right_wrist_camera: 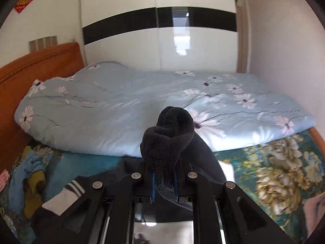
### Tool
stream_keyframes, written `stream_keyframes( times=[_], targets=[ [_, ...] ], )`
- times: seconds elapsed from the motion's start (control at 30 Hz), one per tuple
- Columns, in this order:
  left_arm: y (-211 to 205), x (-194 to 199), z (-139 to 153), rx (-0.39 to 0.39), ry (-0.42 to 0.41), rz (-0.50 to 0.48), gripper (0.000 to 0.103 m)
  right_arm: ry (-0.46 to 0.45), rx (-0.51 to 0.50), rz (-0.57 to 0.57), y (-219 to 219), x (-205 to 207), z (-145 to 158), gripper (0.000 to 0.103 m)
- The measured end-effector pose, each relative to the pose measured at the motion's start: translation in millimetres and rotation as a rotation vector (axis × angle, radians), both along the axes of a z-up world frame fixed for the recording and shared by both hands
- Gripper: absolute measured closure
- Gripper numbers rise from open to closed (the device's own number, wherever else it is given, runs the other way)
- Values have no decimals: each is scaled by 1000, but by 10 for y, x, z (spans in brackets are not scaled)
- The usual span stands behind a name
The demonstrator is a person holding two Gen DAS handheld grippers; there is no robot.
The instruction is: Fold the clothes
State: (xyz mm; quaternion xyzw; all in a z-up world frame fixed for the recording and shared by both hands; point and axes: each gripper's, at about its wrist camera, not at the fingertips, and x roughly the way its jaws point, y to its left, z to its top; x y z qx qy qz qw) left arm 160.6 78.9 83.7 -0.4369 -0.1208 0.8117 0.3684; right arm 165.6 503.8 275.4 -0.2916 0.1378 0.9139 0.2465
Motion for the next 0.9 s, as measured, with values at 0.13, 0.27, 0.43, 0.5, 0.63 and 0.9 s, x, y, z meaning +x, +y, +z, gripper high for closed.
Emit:
stream_keyframes(
  times=[0.13, 0.27, 0.43, 0.5, 0.63, 0.9],
  targets=[
    [-107, -56, -40, -28, -10, 26, 45, -71, -108, 99, -453, -474, -605, 89],
    [-192, -72, -55, -57, -9, 49, 45, -85, -166, 176, -819, -732, -1020, 89],
    [-182, -92, -122, -82, -23, 53, 45, -130, -232, 202, -994, -805, -1423, 87],
    [-161, -106, -137, -78, -39, 53, 45, -138, -260, 245, -1037, -789, -1490, 83],
    [-22, -120, -88, -61, -36, 23, 45, -103, -306, 420, -1154, -681, -1407, 41],
    [749, -360, 223, -46, 29, -153, 45, -34, -164, 388, -710, 114, -1057, 37]
  ],
)
